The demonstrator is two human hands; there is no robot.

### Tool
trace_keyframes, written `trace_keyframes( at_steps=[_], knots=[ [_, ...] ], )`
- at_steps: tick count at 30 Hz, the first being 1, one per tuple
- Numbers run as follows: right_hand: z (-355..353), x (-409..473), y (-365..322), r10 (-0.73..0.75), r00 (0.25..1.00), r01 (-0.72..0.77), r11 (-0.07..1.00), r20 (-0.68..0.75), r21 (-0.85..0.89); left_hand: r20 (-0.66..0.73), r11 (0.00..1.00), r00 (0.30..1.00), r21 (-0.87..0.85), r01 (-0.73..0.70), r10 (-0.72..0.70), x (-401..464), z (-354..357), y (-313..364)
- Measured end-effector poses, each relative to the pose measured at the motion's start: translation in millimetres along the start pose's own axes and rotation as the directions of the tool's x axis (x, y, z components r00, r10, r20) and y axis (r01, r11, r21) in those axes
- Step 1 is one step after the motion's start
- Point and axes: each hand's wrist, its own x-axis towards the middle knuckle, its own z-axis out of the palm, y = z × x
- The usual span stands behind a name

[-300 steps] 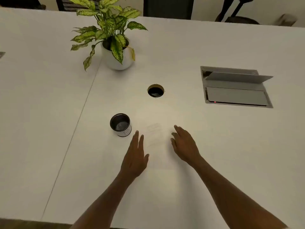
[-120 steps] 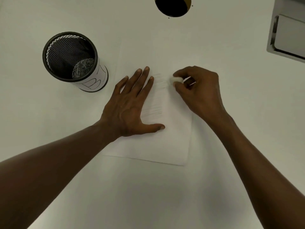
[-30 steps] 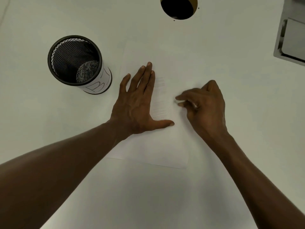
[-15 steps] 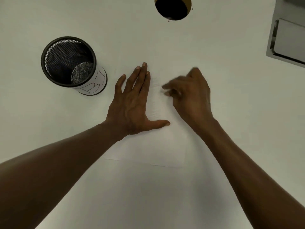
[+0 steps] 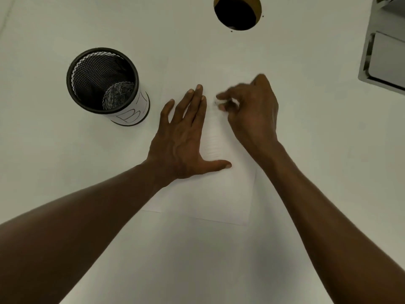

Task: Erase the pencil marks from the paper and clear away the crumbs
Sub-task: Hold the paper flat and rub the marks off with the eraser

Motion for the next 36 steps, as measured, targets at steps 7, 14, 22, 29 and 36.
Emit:
trace_keyframes(
  at_steps=[7, 14, 22, 29, 36],
  knots=[
    [3.9, 7.5, 2.7, 0.087, 0.996, -0.087, 0.996, 0.028, -0.001, -0.004, 1.000, 1.000, 0.000, 0.000, 0.000, 0.1, 0.5, -0.8],
    [-16.8, -47.2, -4.9, 0.021, 0.991, -0.016, 0.999, 0.130, -0.037, -0.020, 1.000, 1.000, -0.008, -0.008, 0.007, -0.7, 2.4, -1.7],
    [-10.3, -29.0, -12.1, -0.005, 0.995, 0.010, 0.999, 0.101, -0.048, -0.033, 1.000, 0.999, -0.018, -0.013, 0.012, 0.2, 3.8, -2.1],
    [3.4, 4.9, -12.3, 0.007, 0.999, -0.004, 0.997, 0.041, -0.079, -0.030, 1.000, 1.000, -0.025, -0.010, 0.009, 0.2, 4.7, -2.1],
    [-21.3, -72.9, -20.8, 0.057, 0.988, -0.053, 0.998, 0.144, -0.035, -0.030, 1.000, 0.999, -0.013, -0.018, 0.018, 0.7, 4.0, -2.7]
  ],
)
